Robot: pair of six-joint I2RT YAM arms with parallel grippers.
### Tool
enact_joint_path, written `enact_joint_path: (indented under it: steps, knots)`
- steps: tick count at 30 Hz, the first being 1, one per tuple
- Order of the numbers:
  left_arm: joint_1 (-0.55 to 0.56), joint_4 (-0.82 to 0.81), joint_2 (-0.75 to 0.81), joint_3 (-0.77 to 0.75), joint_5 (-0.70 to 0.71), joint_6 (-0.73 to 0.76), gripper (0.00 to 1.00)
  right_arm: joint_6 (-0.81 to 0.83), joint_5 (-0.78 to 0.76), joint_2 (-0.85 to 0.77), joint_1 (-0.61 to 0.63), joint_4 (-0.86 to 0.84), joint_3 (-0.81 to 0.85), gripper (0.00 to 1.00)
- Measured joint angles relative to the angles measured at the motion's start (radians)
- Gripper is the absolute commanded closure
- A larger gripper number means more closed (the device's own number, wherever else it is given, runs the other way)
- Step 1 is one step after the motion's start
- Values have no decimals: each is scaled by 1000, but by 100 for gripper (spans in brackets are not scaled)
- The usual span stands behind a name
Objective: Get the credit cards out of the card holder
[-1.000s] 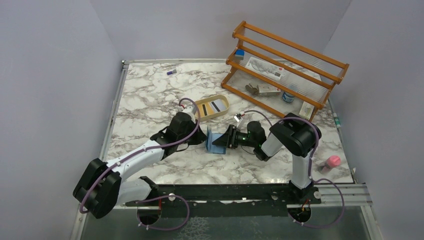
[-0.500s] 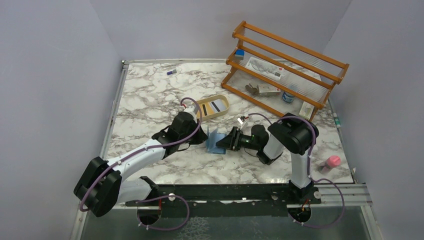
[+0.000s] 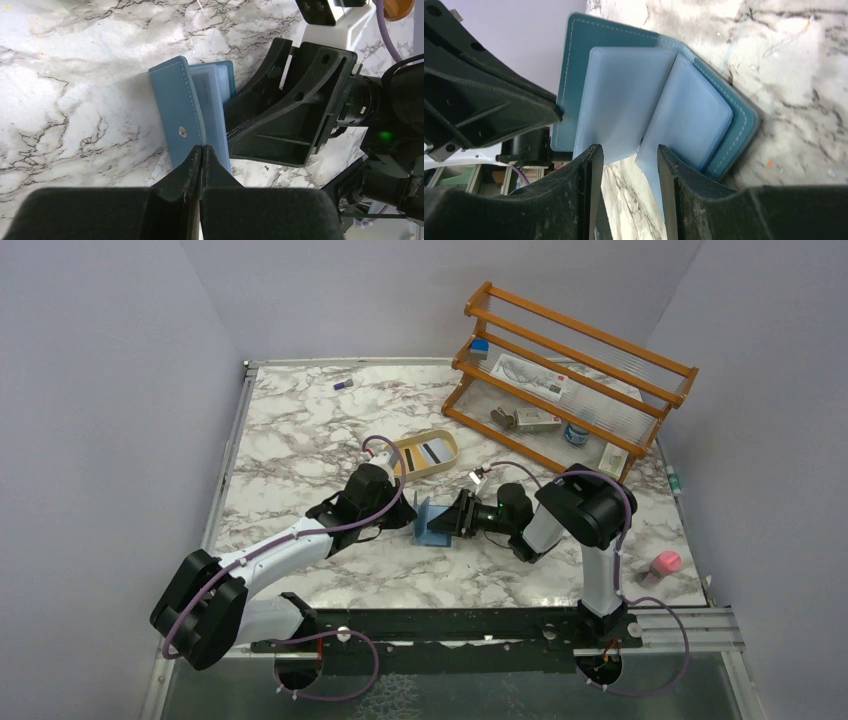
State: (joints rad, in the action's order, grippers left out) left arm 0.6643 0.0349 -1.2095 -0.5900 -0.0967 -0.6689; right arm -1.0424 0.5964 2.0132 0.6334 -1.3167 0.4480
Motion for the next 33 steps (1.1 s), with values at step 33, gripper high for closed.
enact_joint_path:
  steps: [33]
  knots:
    - [3, -10, 47, 66, 64, -11, 100, 21, 81, 39, 9, 162, 174, 50]
